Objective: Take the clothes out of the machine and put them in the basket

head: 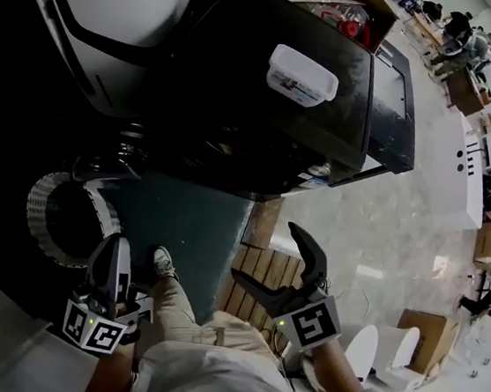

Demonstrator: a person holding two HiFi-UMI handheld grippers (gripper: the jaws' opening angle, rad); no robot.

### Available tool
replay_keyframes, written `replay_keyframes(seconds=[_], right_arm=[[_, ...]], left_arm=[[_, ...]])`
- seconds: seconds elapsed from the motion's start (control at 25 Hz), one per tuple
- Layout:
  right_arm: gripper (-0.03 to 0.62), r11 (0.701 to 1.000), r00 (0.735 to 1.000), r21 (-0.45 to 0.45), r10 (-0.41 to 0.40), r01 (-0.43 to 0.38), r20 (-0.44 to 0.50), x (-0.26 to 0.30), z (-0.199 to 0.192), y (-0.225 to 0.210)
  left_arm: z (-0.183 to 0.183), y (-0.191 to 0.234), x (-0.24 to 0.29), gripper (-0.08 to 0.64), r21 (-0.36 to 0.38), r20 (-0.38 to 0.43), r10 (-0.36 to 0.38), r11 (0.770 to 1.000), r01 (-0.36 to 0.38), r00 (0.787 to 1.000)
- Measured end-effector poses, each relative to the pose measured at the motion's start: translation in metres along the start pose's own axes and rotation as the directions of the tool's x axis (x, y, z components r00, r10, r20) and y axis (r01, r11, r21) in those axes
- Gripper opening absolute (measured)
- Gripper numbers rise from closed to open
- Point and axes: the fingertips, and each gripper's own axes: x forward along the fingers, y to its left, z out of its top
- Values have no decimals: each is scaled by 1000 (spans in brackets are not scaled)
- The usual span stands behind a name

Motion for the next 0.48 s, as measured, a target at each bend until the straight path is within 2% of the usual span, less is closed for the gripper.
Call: replay_keyframes(seconds=[0.12,0.24,0.48], right_arm=[[502,1000,999,-13,-26,25,-30,26,32,-10],[502,999,998,-3,-39,39,-39,39,52,-20],[502,998,998,42,-54,55,-25,52,51,-42]], left_arm=[[20,16,45,12,-34,-22,-66,997,65,998],[28,11,79,12,-70,-33,-110,992,108,993],[18,2,121,12,-81,-91,-142,987,135,986]])
